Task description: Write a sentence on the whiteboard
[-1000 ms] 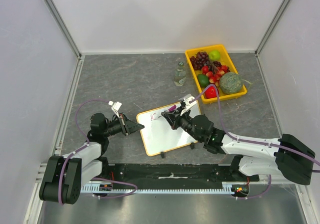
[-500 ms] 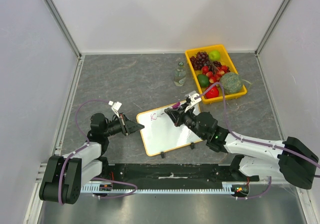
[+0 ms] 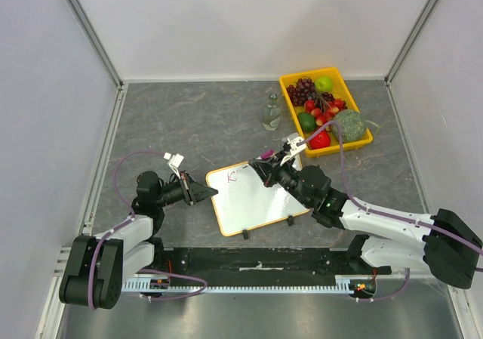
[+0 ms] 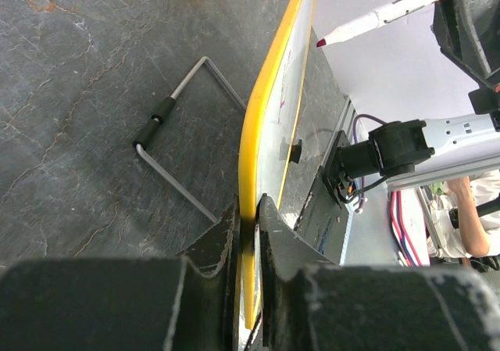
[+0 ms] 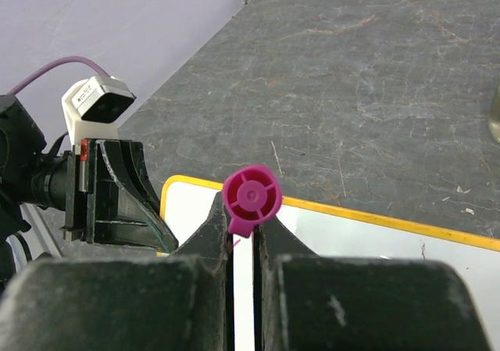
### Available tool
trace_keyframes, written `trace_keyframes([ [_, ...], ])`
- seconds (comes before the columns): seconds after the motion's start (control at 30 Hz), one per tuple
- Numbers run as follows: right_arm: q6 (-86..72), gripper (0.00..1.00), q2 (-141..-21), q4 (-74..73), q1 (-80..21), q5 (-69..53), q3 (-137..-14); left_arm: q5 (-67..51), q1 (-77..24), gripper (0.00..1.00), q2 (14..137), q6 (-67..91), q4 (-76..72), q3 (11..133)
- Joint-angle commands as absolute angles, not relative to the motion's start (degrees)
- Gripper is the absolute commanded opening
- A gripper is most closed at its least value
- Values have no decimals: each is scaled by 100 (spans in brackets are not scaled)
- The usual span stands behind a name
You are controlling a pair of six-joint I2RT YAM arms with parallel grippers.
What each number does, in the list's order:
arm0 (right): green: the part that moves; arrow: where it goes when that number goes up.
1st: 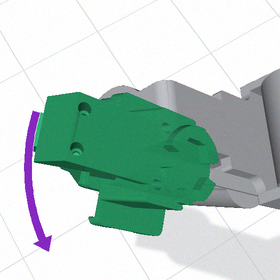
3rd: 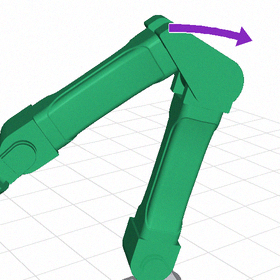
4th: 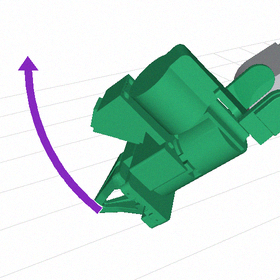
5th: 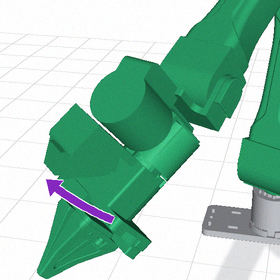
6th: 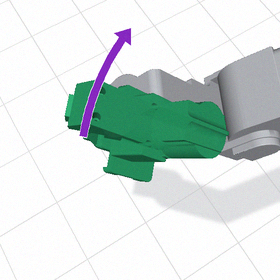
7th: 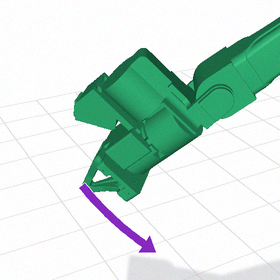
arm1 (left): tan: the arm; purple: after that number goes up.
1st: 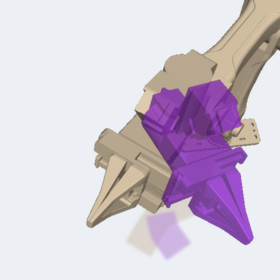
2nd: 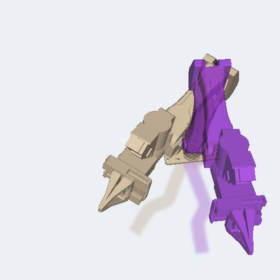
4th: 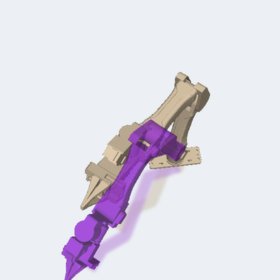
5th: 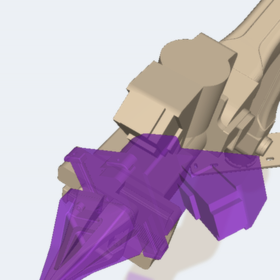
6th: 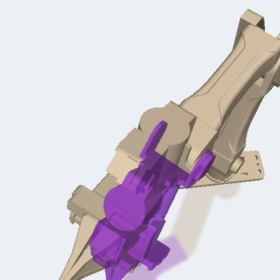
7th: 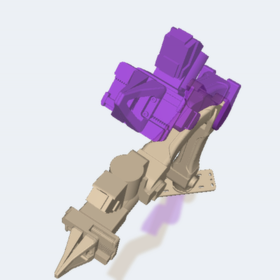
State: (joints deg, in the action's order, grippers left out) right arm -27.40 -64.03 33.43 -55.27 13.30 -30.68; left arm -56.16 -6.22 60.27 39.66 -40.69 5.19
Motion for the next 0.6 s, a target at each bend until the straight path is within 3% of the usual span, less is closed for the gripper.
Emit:
trace_keyframes([
  [0.0,-2690,0,-6495,3436,-5502,1336,-3199,-5616,-615,2,6056,3771,-4140,615],
  [0.57,-2610,0,-6574,3454,-5493,1459,-2795,-5634,-624,2,6064,3771,-4140,615],
])
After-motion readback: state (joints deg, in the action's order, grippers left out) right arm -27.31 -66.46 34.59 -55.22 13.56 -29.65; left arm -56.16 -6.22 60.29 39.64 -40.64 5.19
